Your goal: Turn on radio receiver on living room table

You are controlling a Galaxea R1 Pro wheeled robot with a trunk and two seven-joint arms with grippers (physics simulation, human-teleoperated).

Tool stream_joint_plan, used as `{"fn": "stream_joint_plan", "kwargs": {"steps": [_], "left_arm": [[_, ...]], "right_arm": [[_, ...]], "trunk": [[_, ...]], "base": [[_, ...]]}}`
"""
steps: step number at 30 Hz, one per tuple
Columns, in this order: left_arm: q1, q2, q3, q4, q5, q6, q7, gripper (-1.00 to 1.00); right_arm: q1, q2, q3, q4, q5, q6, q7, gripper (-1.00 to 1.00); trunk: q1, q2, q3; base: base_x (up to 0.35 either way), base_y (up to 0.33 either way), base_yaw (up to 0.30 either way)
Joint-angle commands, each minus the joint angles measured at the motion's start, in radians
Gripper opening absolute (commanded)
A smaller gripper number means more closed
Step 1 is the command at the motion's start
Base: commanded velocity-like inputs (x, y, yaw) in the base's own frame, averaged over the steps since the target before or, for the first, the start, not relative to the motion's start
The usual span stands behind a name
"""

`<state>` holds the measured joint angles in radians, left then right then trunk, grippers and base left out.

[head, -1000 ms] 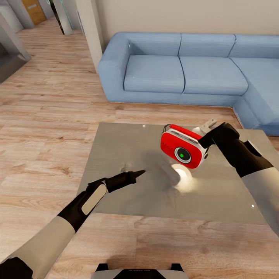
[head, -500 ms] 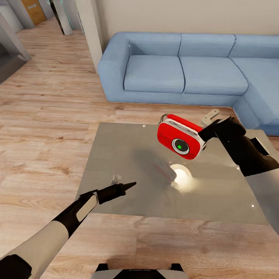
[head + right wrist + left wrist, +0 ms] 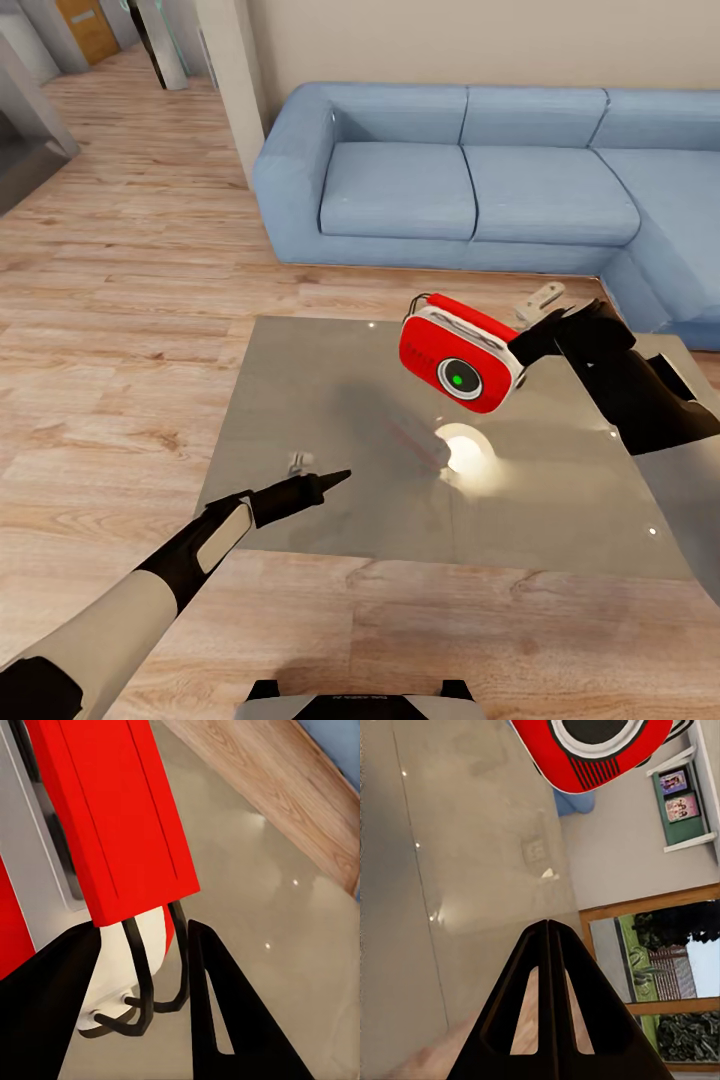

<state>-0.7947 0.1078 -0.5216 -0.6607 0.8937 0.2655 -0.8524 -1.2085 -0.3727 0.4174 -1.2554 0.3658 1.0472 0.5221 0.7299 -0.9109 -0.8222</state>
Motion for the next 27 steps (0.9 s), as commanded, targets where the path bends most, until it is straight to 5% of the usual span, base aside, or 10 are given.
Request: {"fn": "stream_joint_plan", "kwargs": {"steps": [1,11,16,27], "left_arm": [[0.000,0.000,0.000,0.002,0.000,0.000,0.000,-1.00],[0.000,-0.006,0.000,0.028,0.002,0.000,0.004,-1.00],[0.000,-0.007,0.000,0.031,0.003,0.000,0.004,-1.00],[0.000,-0.008,0.001,0.032,0.004,0.000,0.004,-1.00]], "right_arm": [[0.000,0.000,0.000,0.000,0.002,0.000,-0.001,-1.00],[-0.001,0.001,-0.017,-0.052,0.001,0.000,-0.038,-1.00],[0.051,0.001,-0.033,-0.098,-0.002,0.000,-0.093,-1.00],[0.104,0.004,-0.036,-0.105,-0.009,0.000,-0.102,-1.00]], "trunk": [[0.000,0.000,0.000],[0.000,0.000,0.000],[0.000,0.000,0.000],[0.000,0.000,0.000]], "base": [[0.000,0.000,0.000],[0.000,0.000,0.000],[0.000,0.000,0.000],[0.000,0.000,0.000]]}}
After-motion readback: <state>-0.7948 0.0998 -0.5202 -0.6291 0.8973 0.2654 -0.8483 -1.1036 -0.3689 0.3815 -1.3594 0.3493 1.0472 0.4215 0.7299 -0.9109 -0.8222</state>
